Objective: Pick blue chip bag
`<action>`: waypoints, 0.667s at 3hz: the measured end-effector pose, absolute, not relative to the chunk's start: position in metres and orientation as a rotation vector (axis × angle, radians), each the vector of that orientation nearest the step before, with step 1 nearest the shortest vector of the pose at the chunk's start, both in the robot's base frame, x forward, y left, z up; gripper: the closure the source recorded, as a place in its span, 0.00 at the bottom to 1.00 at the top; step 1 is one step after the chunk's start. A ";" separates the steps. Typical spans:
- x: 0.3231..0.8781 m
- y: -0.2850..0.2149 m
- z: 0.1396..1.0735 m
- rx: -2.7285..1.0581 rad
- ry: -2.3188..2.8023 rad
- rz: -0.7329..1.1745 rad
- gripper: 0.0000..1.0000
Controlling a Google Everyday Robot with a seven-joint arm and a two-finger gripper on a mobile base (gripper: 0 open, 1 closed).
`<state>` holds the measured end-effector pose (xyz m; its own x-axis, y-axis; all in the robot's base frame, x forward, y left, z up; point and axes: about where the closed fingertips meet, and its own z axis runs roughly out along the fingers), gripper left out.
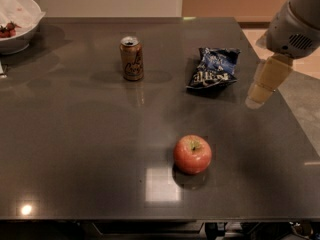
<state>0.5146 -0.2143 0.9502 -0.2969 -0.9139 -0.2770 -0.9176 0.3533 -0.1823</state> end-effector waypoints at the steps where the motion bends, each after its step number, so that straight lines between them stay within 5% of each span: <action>1: 0.556 -0.208 0.925 -1.522 2.331 0.037 0.00; 2: 0.588 -0.205 0.901 -1.431 2.364 0.042 0.00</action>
Offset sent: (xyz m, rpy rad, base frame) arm 0.1155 0.0106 -0.0773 0.0911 -0.0256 -0.2257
